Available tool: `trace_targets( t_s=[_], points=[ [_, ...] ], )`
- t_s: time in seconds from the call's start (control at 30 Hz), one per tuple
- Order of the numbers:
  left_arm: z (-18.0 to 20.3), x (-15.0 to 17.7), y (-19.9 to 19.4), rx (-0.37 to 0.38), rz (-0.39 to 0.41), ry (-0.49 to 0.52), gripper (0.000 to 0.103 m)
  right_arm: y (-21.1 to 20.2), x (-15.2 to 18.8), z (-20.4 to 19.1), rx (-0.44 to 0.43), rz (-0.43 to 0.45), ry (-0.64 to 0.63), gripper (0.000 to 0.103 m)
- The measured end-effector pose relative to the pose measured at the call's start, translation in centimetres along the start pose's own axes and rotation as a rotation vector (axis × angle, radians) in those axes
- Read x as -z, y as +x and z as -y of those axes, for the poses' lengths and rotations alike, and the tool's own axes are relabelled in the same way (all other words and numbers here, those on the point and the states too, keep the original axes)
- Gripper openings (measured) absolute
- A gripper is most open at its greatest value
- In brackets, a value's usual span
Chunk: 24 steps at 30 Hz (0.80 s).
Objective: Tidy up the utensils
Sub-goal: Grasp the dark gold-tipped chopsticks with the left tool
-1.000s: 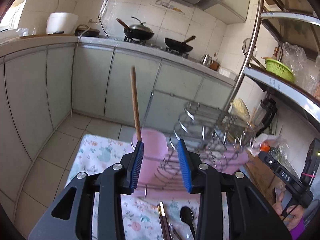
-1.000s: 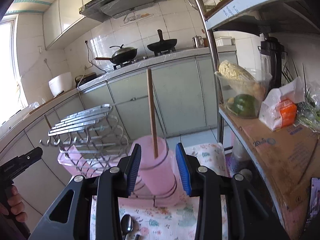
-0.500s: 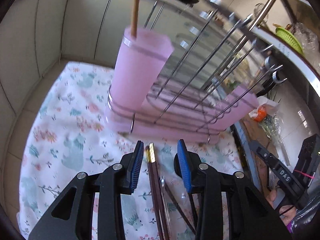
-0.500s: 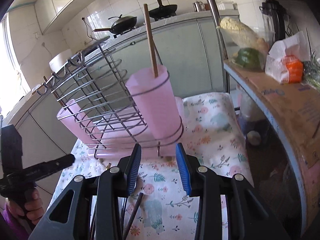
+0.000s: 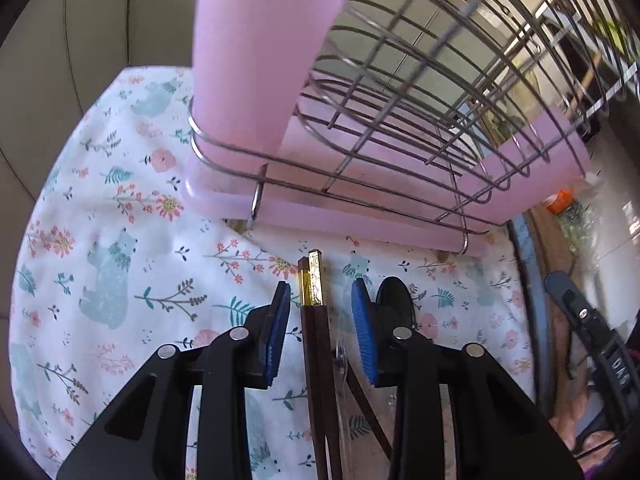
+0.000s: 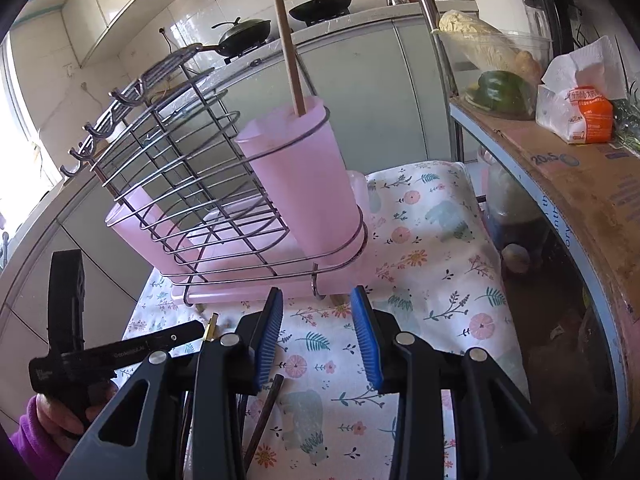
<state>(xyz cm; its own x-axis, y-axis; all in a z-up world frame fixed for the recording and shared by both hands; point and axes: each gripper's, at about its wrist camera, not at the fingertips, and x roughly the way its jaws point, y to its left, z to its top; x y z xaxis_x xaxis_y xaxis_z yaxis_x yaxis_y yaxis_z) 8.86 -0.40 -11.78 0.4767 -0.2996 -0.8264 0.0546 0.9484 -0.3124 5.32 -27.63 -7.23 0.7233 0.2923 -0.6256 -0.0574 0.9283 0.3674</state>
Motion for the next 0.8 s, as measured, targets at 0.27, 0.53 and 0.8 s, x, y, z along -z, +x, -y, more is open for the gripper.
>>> trace_targets(
  t_s=[0.27, 0.53, 0.8],
  points=[
    [2.5, 1.4, 1.0, -0.134, 0.055, 0.134, 0.020, 1.2, 0.3, 0.8, -0.010, -0.040, 0.022, 0.035],
    [3.5, 1.8, 1.3, -0.206, 0.079, 0.219, 0.007, 2.1, 0.6, 1.1, -0.016, -0.067, 0.033, 0.035],
    [2.3, 1.2, -0.1, -0.189, 0.102, 0.208, 0.000, 2.3, 0.8, 0.8, -0.023, -0.078, 0.024, 0.035]
  ],
)
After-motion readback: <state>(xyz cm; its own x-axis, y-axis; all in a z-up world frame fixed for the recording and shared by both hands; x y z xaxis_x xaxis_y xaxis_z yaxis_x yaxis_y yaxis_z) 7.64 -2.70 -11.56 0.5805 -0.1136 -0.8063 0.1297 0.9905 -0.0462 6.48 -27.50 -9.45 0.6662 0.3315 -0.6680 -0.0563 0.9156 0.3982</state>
